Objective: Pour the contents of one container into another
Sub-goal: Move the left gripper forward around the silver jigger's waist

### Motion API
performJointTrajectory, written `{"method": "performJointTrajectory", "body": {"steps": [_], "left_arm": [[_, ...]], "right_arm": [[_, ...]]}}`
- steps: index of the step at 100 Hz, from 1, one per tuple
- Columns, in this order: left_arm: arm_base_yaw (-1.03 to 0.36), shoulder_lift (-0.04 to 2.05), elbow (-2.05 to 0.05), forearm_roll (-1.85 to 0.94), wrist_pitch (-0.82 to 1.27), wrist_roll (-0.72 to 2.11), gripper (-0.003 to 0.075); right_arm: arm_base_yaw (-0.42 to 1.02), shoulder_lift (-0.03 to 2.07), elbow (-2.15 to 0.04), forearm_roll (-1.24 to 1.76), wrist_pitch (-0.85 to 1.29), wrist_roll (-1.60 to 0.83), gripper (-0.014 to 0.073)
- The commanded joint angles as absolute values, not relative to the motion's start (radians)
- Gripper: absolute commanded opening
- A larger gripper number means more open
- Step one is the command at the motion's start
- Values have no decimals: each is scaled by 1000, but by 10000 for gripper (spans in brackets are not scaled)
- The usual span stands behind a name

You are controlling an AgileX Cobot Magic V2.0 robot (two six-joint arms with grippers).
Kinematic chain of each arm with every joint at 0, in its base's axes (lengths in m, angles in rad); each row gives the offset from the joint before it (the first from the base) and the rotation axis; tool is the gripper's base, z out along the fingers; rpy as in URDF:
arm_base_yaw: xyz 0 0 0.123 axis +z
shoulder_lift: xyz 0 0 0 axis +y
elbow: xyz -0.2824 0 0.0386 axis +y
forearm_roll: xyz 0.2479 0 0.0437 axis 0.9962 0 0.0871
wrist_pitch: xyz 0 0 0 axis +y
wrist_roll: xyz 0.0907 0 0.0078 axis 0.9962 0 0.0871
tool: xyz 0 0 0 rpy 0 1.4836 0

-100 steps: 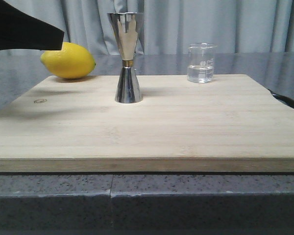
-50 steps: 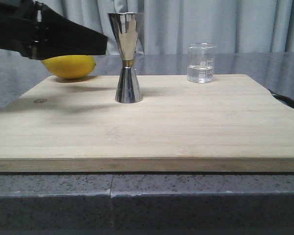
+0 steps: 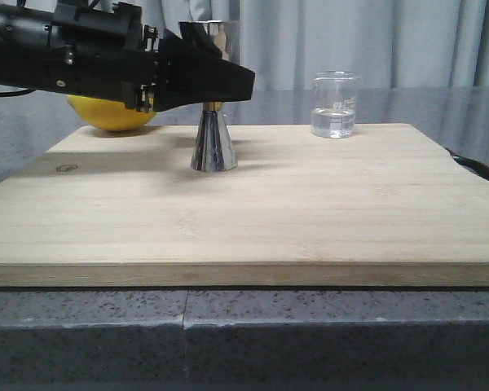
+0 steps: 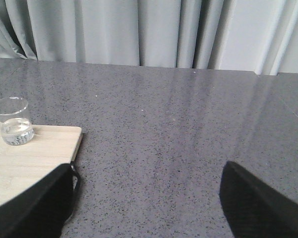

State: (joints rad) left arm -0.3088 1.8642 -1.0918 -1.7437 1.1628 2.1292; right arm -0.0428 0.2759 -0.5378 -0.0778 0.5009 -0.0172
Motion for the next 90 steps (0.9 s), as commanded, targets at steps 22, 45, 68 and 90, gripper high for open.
{"method": "performJointTrajectory", "body": {"steps": [22, 45, 68, 90], "left_arm": [[-320, 1823, -1122, -1814, 1234, 2132, 426], [-320, 1823, -1122, -1814, 1230, 2132, 309], [-318, 1823, -1122, -1834, 1268, 2132, 281], [-318, 1816, -1146, -1822, 1268, 2132, 281]], "right_arm": [[-47, 296, -571, -98, 423, -25, 551], [-47, 296, -571, -100, 423, -25, 551], [-47, 296, -571, -100, 423, -25, 551], [-47, 296, -571, -100, 423, -25, 551]]}}
